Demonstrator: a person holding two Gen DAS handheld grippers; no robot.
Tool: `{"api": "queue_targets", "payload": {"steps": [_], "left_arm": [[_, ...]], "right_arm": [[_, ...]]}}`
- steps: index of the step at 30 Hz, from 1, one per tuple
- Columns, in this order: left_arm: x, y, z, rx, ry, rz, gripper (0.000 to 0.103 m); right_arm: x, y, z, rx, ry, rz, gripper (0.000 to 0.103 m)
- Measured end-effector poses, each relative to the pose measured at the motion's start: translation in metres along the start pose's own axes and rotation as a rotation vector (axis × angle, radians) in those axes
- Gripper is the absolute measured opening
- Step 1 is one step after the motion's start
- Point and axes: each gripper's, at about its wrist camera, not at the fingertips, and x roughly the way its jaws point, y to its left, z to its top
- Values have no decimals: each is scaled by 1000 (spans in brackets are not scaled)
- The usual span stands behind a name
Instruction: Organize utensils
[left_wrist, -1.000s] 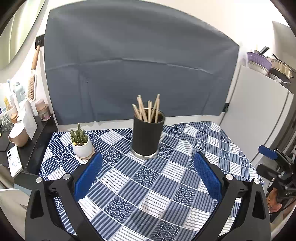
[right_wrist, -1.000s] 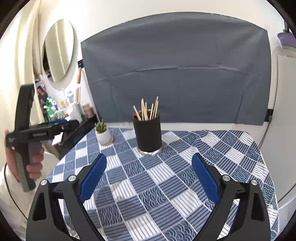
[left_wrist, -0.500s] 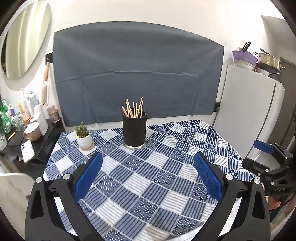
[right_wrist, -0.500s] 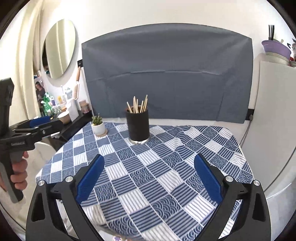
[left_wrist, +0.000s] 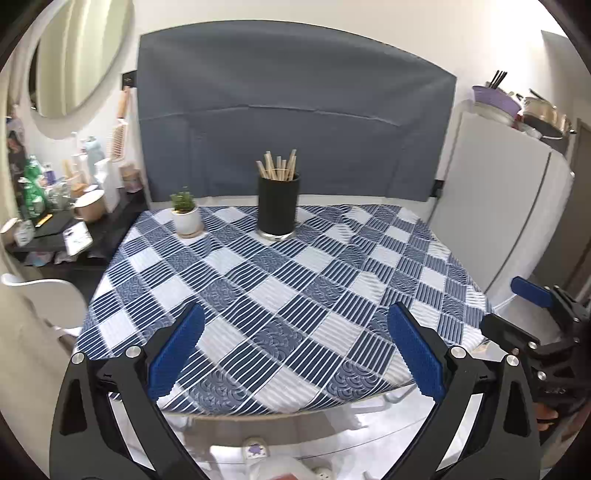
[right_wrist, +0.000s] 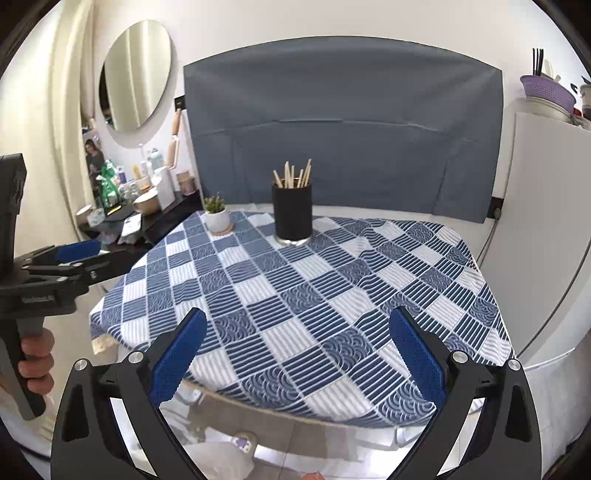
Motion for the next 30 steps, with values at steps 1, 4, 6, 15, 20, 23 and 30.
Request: {"api": "queue_targets", "payload": {"steps": [1,4,6,15,20,23,30], "left_arm": [[-4,-1,-4,-4,4,6,97],[-10,-3,-13,-22,33,16,97],[-13,-3,-19,-40,50,15,97],[-21,-9,-25,-29,52,70,97],[-20,-9,-25,-16,57,52,97],[-19,-7,-25,-20,62,49,97],[-17,-7,-25,-21,71,35,97]], "right_arm": [[-2,2,-2,2,3,0,95],[-11,5,-7,15,5,-7,95],[-18,5,-9,31,-1,-22,95],[-24,10,-11,13,-9,-56,95],[-23,11,-13,25,-1,-67,95],[-23,11,-12,30,-2,-75,95],[-25,13,-11,27,-16,-93,95]]}}
